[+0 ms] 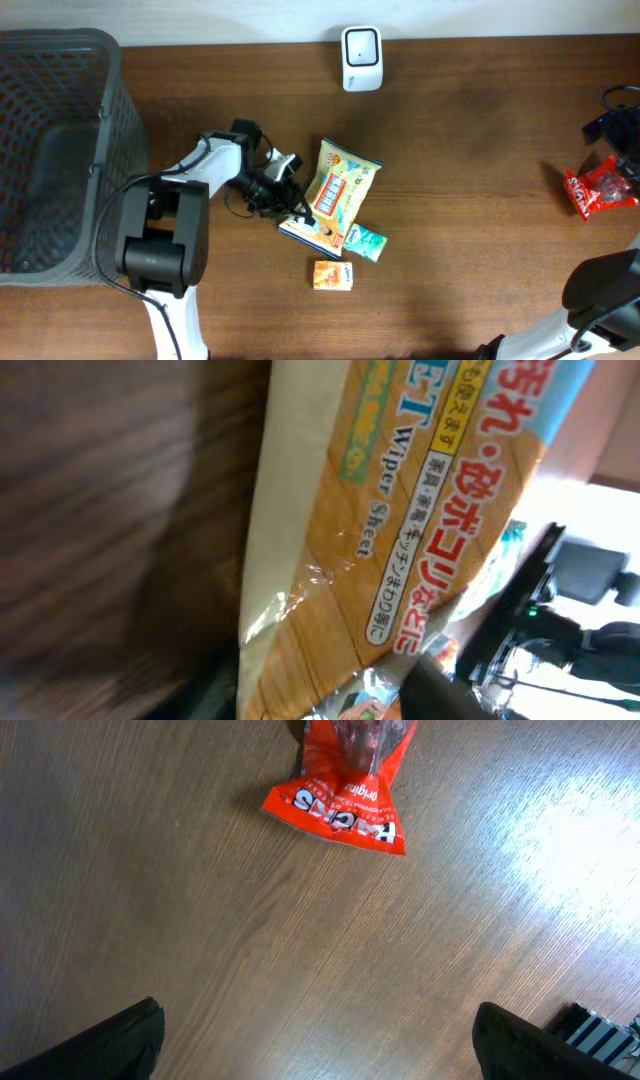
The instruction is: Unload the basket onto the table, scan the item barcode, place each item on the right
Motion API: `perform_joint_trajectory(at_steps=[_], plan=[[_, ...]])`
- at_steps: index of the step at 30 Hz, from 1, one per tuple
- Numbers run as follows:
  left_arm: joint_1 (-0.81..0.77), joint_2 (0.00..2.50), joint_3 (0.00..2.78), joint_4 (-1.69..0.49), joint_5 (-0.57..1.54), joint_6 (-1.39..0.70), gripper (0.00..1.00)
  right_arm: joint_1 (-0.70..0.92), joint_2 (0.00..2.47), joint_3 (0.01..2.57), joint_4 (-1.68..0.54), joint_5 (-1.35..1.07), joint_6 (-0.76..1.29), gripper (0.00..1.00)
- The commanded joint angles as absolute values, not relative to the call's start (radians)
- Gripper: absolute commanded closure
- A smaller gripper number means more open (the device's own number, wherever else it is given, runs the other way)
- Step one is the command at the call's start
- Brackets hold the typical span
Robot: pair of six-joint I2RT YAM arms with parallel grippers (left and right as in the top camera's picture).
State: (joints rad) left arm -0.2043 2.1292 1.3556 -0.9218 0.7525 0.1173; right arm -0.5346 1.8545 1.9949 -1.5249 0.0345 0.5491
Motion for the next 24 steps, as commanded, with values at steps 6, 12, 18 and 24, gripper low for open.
perform_joint_trajectory(at_steps=[6,12,18,24], plan=[[-0.207,2.147,1.346,-0.905,0.646,0.095,1.00,-0.530,1.854,1.993,-1.525,0.034,0.551,0.02],[-0.207,2.147,1.468,-1.003,0.376,0.002,1.00,-0.530,1.854,1.993,-1.525,0.034,0.551,0.02],[-0.231,2.146,1.706,-1.157,0.026,-0.085,1.00,-0.530,1.854,1.993,-1.525,0.034,0.551,0.02],[-0.311,2.147,1.817,-1.264,-0.432,-0.209,1.00,-0.530,1.854,1.993,-1.525,0.034,0.551,0.02]])
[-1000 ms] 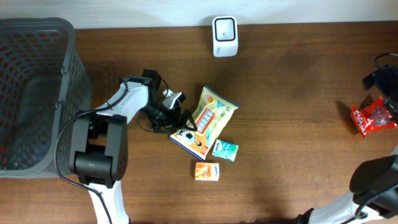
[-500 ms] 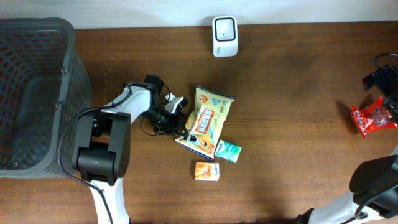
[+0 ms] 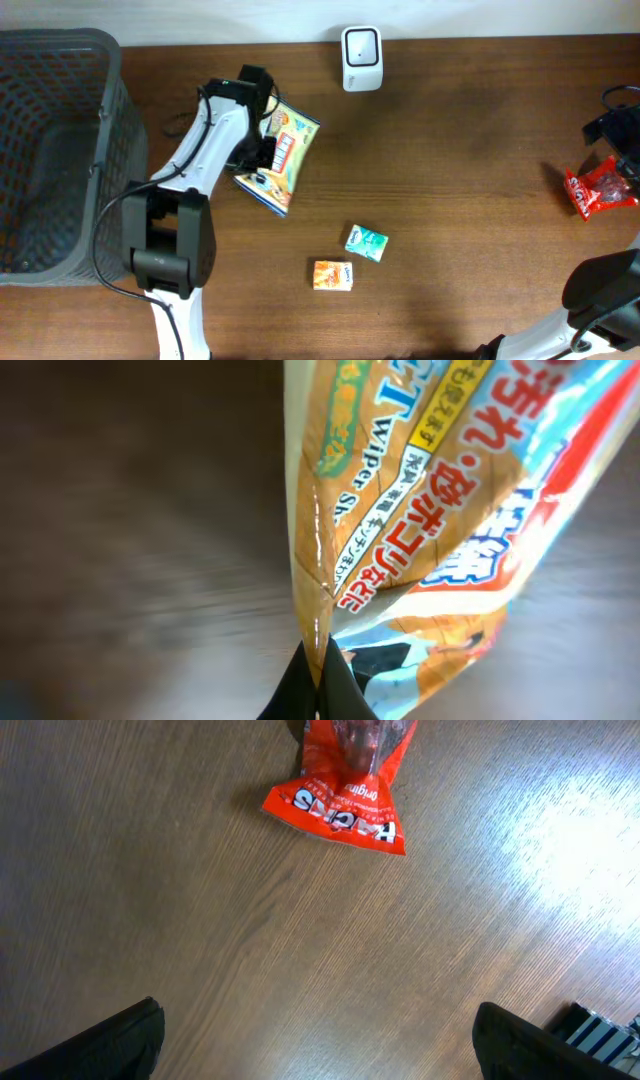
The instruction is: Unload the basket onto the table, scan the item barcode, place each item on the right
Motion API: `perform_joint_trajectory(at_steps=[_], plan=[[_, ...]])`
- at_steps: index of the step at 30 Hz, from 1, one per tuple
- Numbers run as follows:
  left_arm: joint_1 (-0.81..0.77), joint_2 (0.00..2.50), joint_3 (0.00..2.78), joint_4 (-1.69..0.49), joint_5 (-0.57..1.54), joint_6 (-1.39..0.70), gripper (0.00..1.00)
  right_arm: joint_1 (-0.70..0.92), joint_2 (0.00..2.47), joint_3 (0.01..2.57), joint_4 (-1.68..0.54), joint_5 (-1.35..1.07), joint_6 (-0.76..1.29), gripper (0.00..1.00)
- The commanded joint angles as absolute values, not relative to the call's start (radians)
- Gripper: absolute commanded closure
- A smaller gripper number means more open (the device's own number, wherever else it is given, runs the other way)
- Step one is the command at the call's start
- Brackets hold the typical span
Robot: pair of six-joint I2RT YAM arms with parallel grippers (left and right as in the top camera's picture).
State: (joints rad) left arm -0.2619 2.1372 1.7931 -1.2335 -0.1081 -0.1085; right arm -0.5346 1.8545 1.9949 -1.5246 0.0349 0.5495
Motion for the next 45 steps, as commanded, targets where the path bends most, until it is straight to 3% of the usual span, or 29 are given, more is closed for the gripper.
perform_joint_trajectory(at_steps=[1,12,18,24,26,27,32,35,37,38,42,45], plan=[[-0.331,2.147,1.816,-1.274,-0.489,-0.238,1.00,-0.530,1.854,1.993,-1.525,0.034,0.551,0.02],[-0.495,2.147,1.813,-1.341,-0.913,-0.539,1.00,-0.530,1.854,1.993,-1.525,0.034,0.551,0.02],[-0.531,2.148,1.794,-1.359,-0.628,-0.617,1.00,-0.530,1.854,1.993,-1.525,0.034,0.551,0.02],[-0.649,2.149,1.682,-1.285,-0.493,-0.617,1.00,-0.530,1.854,1.993,-1.525,0.034,0.551,0.01],[-0.681,2.149,1.682,-1.278,-0.458,-0.617,0.67,-0.530,1.854,1.993,-1.525,0.034,0.551,0.01],[-0.696,2.149,1.683,-1.270,-0.415,-0.617,0.61,-0.530,1.854,1.993,-1.525,0.034,0.551,0.02],[-0.697,2.148,1.739,-1.270,-0.204,-0.498,0.44,-0.530,1.854,1.993,-1.525,0.034,0.551,0.02],[-0.654,2.146,1.878,-1.339,-0.194,-0.466,0.42,-0.530,1.854,1.993,-1.525,0.034,0.551,0.02],[-0.612,2.146,1.948,-1.344,-0.254,-0.465,0.43,-0.530,1.854,1.993,-1.525,0.034,0.551,0.02],[-0.577,2.146,1.980,-1.337,-0.273,-0.465,0.51,-0.530,1.854,1.993,-1.525,0.034,0.551,0.02],[-0.465,2.152,1.989,-1.261,-0.277,-0.465,1.00,-0.530,1.854,1.993,-1.525,0.034,0.551,0.02],[-0.399,2.191,1.987,-1.211,-0.208,-0.466,1.00,-0.530,1.854,1.993,-1.525,0.034,0.551,0.02]])
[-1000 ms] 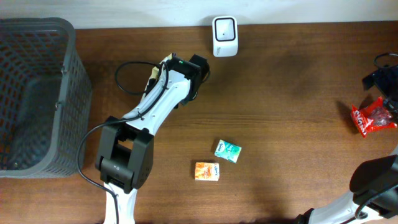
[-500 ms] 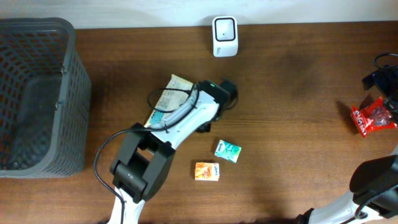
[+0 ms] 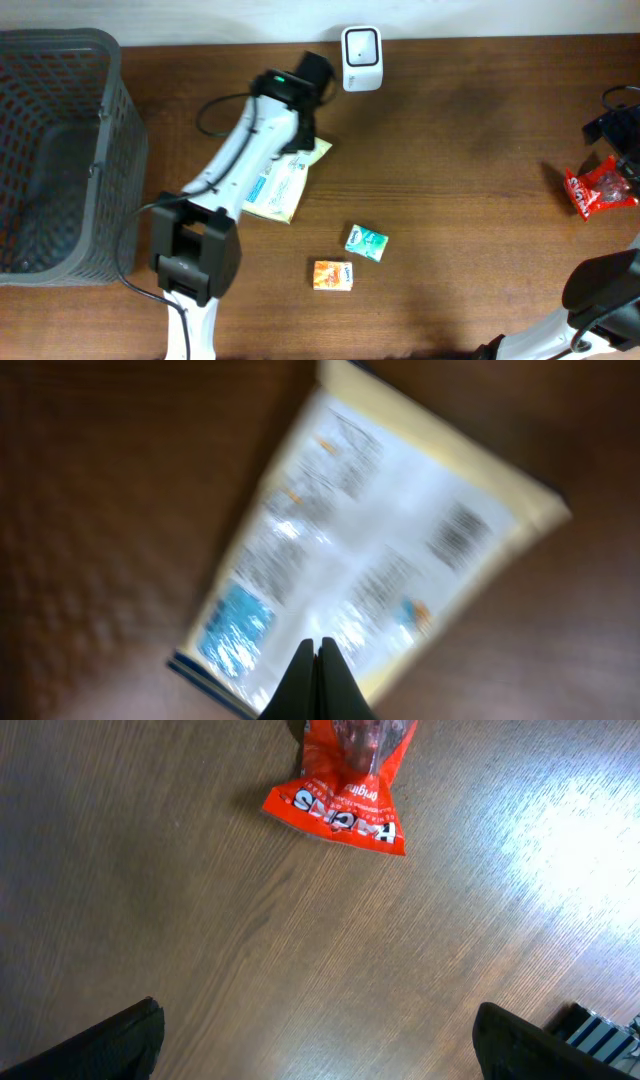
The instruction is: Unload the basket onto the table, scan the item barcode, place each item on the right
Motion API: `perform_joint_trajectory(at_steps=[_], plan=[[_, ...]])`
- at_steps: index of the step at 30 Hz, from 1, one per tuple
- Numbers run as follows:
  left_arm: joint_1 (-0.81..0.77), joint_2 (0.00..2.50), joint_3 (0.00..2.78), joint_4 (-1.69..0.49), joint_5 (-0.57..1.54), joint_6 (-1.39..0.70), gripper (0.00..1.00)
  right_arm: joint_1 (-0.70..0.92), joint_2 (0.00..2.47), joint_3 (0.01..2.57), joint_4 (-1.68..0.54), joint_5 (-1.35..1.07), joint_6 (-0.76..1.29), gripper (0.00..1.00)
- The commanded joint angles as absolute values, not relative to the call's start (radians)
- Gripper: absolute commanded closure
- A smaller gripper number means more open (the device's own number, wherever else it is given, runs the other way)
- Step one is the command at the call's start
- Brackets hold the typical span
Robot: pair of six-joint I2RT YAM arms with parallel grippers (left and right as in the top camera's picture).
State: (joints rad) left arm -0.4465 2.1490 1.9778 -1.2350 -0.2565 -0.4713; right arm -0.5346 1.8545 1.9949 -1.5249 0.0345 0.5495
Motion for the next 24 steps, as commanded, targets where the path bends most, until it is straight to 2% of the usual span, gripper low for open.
perform_joint_trajectory(at_steps=[1,8,15,18,24], plan=[[-0.389,2.214,1.986,-1.200,-0.191,-0.466,1.00,-0.530,1.854,1.993,-1.525,0.034,0.551,0.02],[-0.435,2.366,1.985,-1.138,-0.110,-0.464,1.00,-0.530,1.854,1.993,-1.525,0.034,0.551,0.01],[-0.515,2.375,1.983,-1.093,0.025,-0.178,1.00,-0.530,1.854,1.993,-1.525,0.034,0.551,0.02],[-0.562,2.375,1.983,-1.105,0.155,-0.020,1.00,-0.530,1.854,1.993,-1.525,0.034,0.551,0.02],[-0.629,2.375,1.983,-1.060,0.172,0.063,1.00,-0.530,1.854,1.993,-1.525,0.034,0.551,0.02]])
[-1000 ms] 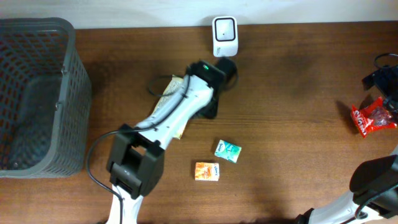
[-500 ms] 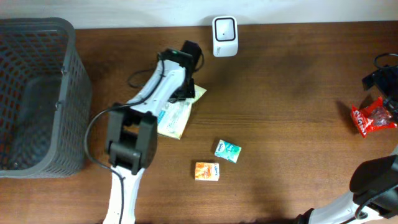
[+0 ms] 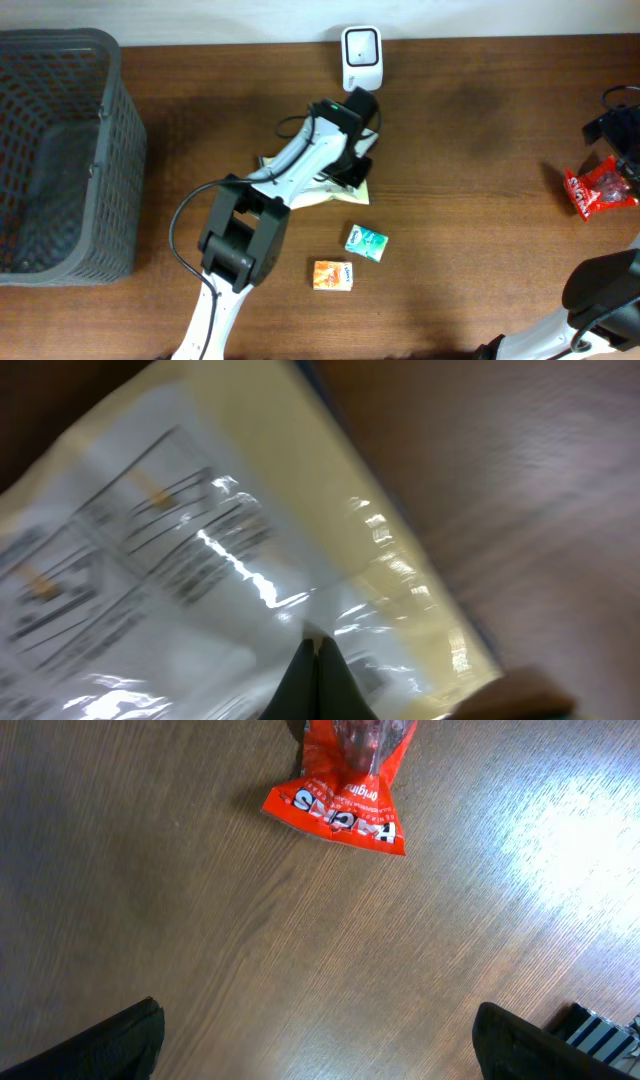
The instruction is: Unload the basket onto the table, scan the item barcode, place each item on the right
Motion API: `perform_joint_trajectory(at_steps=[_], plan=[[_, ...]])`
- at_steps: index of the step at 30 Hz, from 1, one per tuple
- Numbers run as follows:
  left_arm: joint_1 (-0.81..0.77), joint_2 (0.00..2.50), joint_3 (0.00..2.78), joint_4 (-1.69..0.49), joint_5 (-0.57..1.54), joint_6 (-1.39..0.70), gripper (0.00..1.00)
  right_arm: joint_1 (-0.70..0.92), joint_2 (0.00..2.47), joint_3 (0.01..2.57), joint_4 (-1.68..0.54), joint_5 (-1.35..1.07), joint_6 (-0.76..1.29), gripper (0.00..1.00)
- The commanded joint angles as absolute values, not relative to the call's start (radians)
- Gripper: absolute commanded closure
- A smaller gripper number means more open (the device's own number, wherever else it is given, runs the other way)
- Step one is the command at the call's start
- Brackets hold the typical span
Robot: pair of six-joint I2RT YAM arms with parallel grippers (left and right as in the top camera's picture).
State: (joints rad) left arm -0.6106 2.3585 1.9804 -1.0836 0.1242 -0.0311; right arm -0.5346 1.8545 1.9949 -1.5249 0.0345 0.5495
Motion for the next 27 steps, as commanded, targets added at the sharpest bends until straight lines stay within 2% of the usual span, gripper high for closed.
perform_joint_trajectory(at_steps=[1,6,10,14,18,23,27], plan=[[-0.633,2.375,1.985,-1.051,0.172,0.067,1.00,-0.530,1.854,1.993,-1.525,0.034,0.551,0.02],[-0.609,2.371,2.165,-1.193,0.147,0.076,1.00,-0.530,1.854,1.993,-1.525,0.034,0.551,0.02],[-0.538,2.371,2.519,-1.527,0.082,0.042,1.00,-0.530,1.854,1.993,-1.525,0.034,0.551,0.02],[-0.514,2.374,2.549,-1.670,0.093,-0.035,1.00,-0.530,1.854,1.993,-1.525,0.034,0.551,0.02],[-0.522,2.374,2.406,-1.657,0.093,-0.089,1.00,-0.530,1.854,1.993,-1.525,0.034,0.551,0.02],[-0.532,2.374,2.111,-1.448,0.099,-0.135,1.00,-0.530,1.854,1.993,-1.525,0.034,0.551,0.02],[-0.535,2.374,1.979,-1.343,0.204,-0.134,1.00,-0.530,1.854,1.993,-1.525,0.034,0.551,0.02]])
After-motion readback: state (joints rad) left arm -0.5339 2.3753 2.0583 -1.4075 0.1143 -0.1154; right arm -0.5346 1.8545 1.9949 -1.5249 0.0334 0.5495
